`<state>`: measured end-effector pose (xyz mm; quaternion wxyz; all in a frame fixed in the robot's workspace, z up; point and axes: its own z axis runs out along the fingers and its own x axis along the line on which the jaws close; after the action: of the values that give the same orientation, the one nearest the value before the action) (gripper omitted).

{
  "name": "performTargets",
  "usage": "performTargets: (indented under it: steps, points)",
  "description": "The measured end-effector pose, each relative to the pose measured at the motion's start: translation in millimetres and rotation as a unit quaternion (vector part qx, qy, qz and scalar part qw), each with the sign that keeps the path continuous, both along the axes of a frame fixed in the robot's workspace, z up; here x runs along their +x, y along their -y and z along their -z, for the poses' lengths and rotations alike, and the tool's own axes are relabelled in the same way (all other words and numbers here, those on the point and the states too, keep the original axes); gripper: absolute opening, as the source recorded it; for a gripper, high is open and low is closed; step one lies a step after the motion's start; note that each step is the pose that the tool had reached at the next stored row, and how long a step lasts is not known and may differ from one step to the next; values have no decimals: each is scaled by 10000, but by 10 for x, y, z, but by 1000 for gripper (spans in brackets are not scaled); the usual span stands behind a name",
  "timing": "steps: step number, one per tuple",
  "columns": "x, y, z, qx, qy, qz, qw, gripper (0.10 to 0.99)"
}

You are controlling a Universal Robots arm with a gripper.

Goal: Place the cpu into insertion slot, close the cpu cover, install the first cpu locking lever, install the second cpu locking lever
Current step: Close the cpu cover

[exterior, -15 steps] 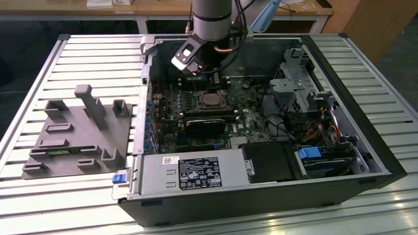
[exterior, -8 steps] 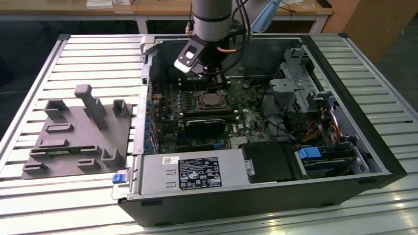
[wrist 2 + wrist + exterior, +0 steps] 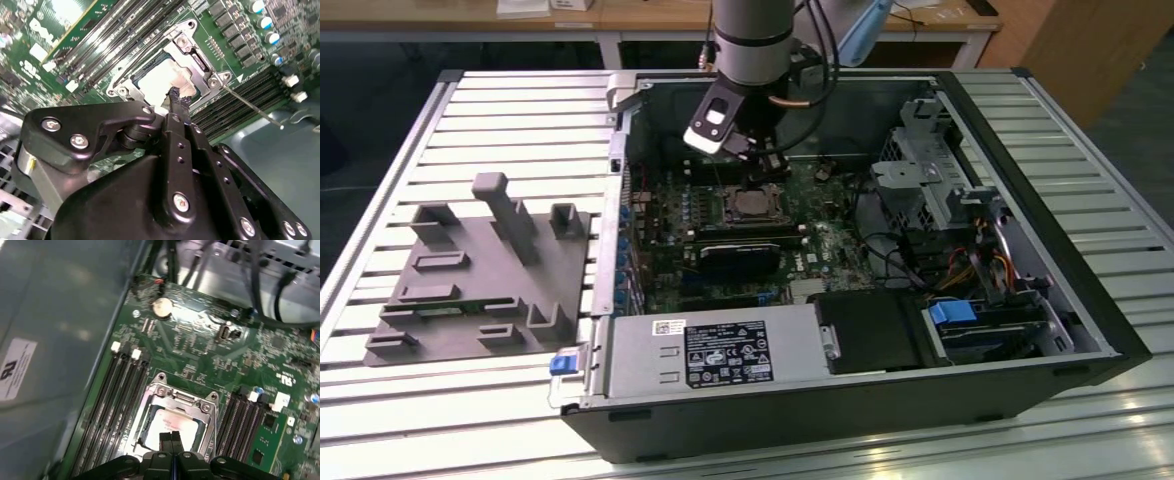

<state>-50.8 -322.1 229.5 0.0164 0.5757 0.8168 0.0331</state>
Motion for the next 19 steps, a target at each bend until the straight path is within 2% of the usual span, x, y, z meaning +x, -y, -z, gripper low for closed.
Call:
performTargets:
  steps: [5, 10, 13, 15, 19]
  points:
    - [0, 0, 5, 0, 0, -447, 9990, 102]
    - [0, 0, 9, 0, 0, -904, 9959, 102]
    - [0, 0, 12, 0, 0, -1172, 9931, 102]
    - [0, 0, 13, -1, 0, -1359, 9907, 102]
    - [0, 0, 16, 0, 0, -1713, 9852, 102]
